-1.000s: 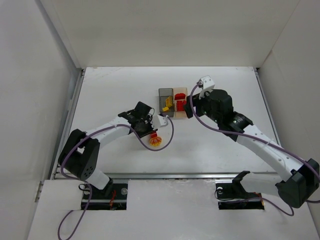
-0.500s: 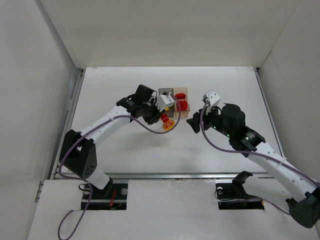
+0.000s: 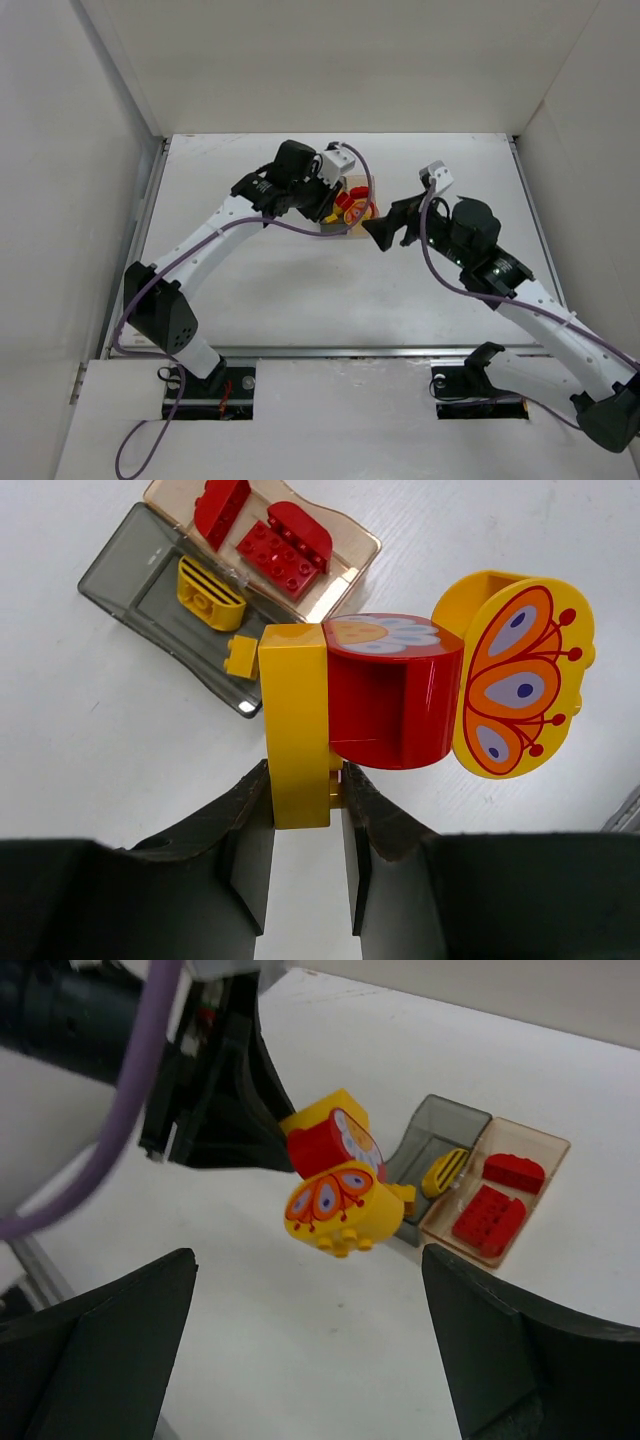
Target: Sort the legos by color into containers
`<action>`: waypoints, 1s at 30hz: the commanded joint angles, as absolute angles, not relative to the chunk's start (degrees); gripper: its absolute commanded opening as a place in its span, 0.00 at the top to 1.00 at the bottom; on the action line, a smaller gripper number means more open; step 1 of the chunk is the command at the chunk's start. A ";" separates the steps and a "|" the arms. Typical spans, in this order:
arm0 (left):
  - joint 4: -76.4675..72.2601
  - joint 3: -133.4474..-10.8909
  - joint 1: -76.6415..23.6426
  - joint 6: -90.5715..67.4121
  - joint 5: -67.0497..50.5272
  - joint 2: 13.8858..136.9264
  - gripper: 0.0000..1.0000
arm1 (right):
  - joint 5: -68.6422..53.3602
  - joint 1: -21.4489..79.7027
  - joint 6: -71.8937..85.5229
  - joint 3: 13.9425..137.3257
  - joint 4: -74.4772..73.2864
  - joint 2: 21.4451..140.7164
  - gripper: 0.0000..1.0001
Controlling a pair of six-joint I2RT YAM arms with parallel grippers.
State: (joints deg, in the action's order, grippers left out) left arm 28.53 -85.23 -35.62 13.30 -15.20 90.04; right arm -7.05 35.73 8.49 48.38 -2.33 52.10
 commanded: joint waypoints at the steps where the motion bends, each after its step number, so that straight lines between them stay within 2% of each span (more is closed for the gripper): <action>1: 26.55 -86.92 -36.38 10.72 -10.91 86.14 1.00 | -5.28 36.12 21.66 55.89 1.67 54.66 0.01; 5: 24.00 -84.21 -36.91 10.72 -6.16 82.71 1.00 | 2.18 34.11 36.79 55.56 1.67 53.96 0.01; 7: 21.02 -82.45 -36.91 10.72 -4.40 80.96 1.00 | 2.20 31.73 42.16 54.50 1.67 53.26 0.01; 16: 16.70 -79.27 -38.58 10.11 -3.87 76.64 1.00 | -9.48 31.73 49.04 55.72 6.93 62.31 0.01; 24: 16.70 -79.28 -39.11 10.11 -3.87 76.11 1.00 | -12.13 31.73 49.57 53.27 13.44 63.37 0.12; 30: 16.70 -79.80 -39.11 9.05 -6.33 76.11 1.00 | -15.29 31.73 50.09 52.81 17.40 65.82 0.30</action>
